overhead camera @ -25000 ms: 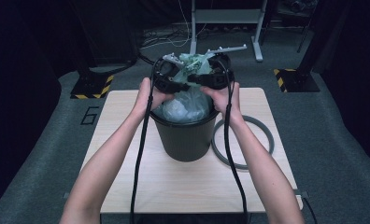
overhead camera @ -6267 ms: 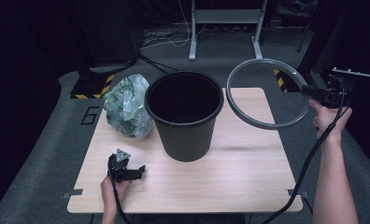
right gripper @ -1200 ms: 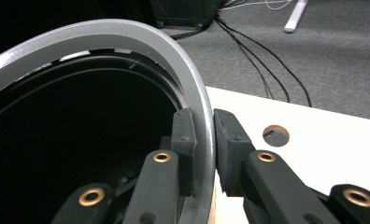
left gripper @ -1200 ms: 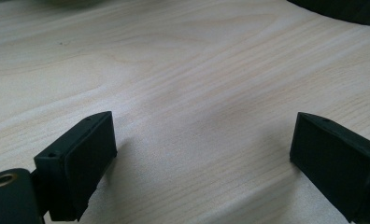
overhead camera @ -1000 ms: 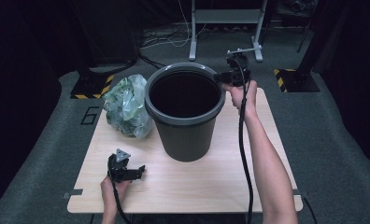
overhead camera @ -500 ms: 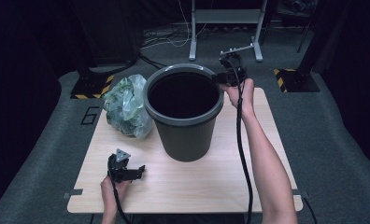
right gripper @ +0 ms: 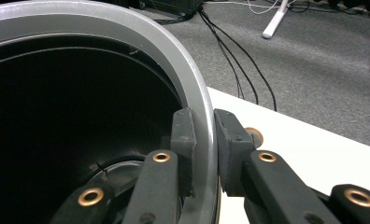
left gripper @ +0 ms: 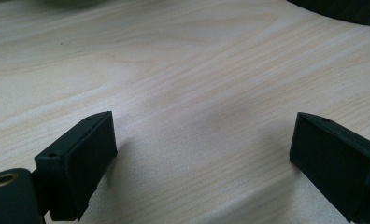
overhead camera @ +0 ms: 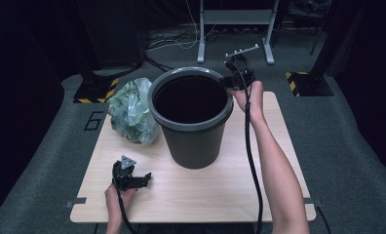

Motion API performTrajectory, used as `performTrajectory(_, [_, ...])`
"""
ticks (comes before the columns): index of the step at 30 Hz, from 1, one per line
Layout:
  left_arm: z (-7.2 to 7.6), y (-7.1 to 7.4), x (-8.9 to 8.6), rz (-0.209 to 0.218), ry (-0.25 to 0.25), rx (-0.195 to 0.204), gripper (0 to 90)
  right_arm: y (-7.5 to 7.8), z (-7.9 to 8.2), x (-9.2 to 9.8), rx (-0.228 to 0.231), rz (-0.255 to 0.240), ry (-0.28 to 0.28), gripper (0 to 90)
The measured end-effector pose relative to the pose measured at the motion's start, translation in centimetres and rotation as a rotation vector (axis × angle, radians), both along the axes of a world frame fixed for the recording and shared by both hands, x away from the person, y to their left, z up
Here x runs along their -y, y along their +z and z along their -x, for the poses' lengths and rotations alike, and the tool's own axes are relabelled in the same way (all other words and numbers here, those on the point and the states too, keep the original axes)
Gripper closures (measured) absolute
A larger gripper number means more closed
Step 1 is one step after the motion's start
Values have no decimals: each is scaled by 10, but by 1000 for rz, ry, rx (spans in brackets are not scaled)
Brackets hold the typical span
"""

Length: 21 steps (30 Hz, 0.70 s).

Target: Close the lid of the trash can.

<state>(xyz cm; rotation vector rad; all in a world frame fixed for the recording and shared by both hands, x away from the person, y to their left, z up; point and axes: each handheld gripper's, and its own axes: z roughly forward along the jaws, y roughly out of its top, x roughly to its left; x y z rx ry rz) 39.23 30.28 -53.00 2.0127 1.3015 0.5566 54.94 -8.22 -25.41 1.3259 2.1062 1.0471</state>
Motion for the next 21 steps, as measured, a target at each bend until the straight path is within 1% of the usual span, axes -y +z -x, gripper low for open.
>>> performTrajectory(4, [0, 0, 0, 0, 1, 0, 70, -1, 1, 6, -1, 0, 1, 788])
performTrajectory(6, [0, 0, 0, 1, 1, 1, 70, -2, 2, 7, -2, -13, 3, 788])
performTrajectory(10, [0, 0, 0, 0, 1, 1, 70, -3, 2, 4, 7, 7, 0, 786])
performTrajectory(13, [0, 0, 0, 0, 1, 0, 70, -4, 2, 5, 8, 5, 4, 786])
performTrajectory(18, [0, 0, 0, 0, -1, 1, 70, -3, 3, 0, 15, 51, -1, 784])
performTrajectory(21, [0, 0, 0, 0, -1, 0, 70, -3, 3, -1, 18, 58, -2, 784])
